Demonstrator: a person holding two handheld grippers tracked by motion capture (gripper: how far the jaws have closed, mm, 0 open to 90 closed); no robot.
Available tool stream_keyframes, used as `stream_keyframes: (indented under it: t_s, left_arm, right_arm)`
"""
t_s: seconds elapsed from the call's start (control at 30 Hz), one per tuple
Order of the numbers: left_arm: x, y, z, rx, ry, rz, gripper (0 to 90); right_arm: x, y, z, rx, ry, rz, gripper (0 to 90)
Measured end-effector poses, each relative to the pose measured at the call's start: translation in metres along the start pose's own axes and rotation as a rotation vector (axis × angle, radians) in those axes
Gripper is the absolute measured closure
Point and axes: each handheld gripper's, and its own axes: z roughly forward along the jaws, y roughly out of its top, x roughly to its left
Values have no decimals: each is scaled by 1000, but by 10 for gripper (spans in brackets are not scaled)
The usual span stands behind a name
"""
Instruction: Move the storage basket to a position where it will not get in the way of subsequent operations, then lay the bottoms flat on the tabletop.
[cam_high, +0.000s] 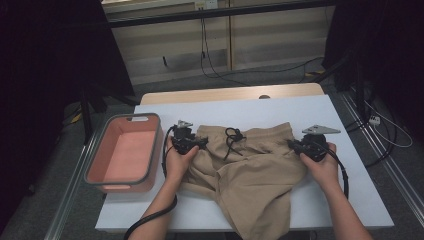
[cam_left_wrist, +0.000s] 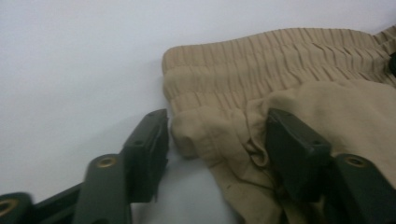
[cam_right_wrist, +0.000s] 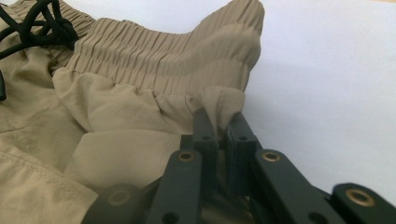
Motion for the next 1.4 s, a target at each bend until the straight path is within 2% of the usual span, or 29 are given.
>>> stream_keyframes:
  t_s: [0.07, 0.13, 0.2, 0.23, 0.3, 0.37, 0.57, 0.73, 0.87, 0.93, 1.0, 1.03, 1.1, 1.27, 1.4]
  left_arm:
    - [-2, 0, 0, 4, 1, -2, 473]
    - [-3, -1, -2, 15, -3, -6, 554]
    - [-5, -1, -4, 36, -27, -26, 779]
    - [-7, 0, -5, 42, -18, -15, 843]
    - [-9, 2, -6, 57, -15, -14, 856]
    - [-8, 2, -9, 56, -21, -30, 868]
    - [-4, 11, -29, -5, -28, -49, 873]
    - [-9, 23, -50, -58, -28, -14, 879]
    - [-13, 31, -61, -88, -31, 1, 880]
    - [-14, 33, -65, -98, -29, 8, 881]
    - [-14, 35, -68, -100, -27, 12, 881]
    - [-13, 36, -71, -100, -28, 13, 881]
    - [-11, 39, -76, -111, -24, 10, 881]
    - [-11, 50, -91, -144, -10, 22, 881]
    - [-12, 58, -101, -159, -10, 38, 881]
  right_arm:
    - [1, 0, 0, 2, -2, 0, 857]
    - [1, 0, 0, 1, -2, -5, 857]
    - [2, 0, 0, -1, -1, -3, 857]
    - [2, 0, 0, -2, -1, -4, 858]
    - [2, 0, 0, -3, -4, -1, 858]
    - [3, 0, -1, -9, -3, -6, 859]
    - [3, 3, -5, -34, 4, -3, 861]
    - [4, 7, -10, -62, 10, -4, 865]
    - [1, 14, -17, -101, 21, 16, 867]
    - [2, 19, -21, -114, 13, 7, 867]
    - [2, 24, -25, -143, 35, 34, 867]
    - [2, 27, -27, -147, 25, 26, 868]
    - [4, 35, -30, -146, -4, -22, 870]
    - [4, 52, -34, -181, 31, 7, 871]
    - [5, 61, -34, -198, 22, 9, 871]
